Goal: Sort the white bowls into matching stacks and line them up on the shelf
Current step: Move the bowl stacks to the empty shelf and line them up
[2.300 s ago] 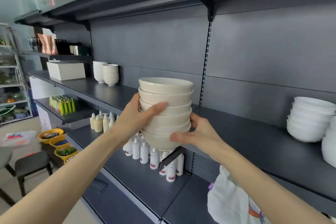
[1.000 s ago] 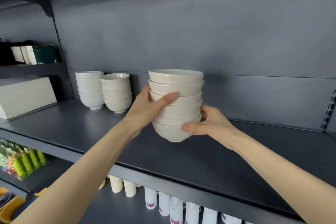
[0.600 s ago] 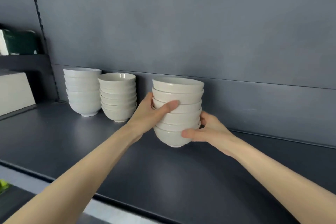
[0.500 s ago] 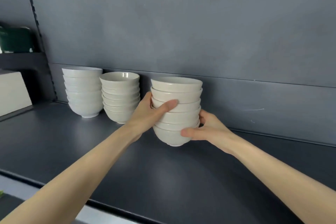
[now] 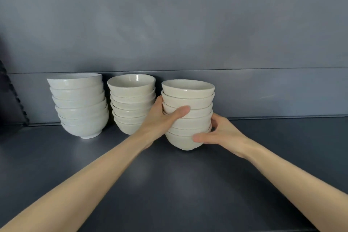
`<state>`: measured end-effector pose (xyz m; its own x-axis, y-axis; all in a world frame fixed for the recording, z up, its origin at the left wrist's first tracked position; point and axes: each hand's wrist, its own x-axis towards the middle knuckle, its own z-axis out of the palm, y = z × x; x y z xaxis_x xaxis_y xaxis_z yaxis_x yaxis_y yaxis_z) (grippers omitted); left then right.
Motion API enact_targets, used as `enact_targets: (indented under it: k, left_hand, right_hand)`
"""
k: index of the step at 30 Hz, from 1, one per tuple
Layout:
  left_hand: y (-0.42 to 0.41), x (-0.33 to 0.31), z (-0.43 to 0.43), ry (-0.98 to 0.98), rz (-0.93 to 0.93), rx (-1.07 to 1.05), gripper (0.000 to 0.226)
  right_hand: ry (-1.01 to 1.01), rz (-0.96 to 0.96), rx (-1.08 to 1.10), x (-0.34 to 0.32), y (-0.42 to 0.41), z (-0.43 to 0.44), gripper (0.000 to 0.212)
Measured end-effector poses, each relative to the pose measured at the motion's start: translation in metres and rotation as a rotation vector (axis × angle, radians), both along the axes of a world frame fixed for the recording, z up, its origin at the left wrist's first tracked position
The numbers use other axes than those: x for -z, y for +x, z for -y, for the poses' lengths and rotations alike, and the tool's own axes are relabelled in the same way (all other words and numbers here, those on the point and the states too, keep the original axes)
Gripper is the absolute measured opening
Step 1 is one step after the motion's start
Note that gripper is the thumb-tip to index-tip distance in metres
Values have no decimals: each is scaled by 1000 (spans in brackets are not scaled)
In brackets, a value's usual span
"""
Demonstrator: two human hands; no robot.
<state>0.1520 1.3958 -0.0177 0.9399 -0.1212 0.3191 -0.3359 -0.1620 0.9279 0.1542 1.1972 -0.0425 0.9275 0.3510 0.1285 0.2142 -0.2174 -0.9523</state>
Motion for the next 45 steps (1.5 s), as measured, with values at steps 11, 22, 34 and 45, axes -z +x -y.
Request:
enact_targets:
  k: [11,22,34,45]
  left_hand:
    - [17,8,-7,-25,10,67,77]
    - [28,24,0,-138,71,-105,68]
    - [43,45,-2,35,159,-189,85]
    - [43,46,-2,32,202,-218,83]
  right_hand:
    - [-41,13,58,3,4,-5,76]
    - [-97,61,107,-6,22,-17,59]
    - [-50,40,197,2,37,-13,75]
    - [2,69,208,9,43,-11,71]
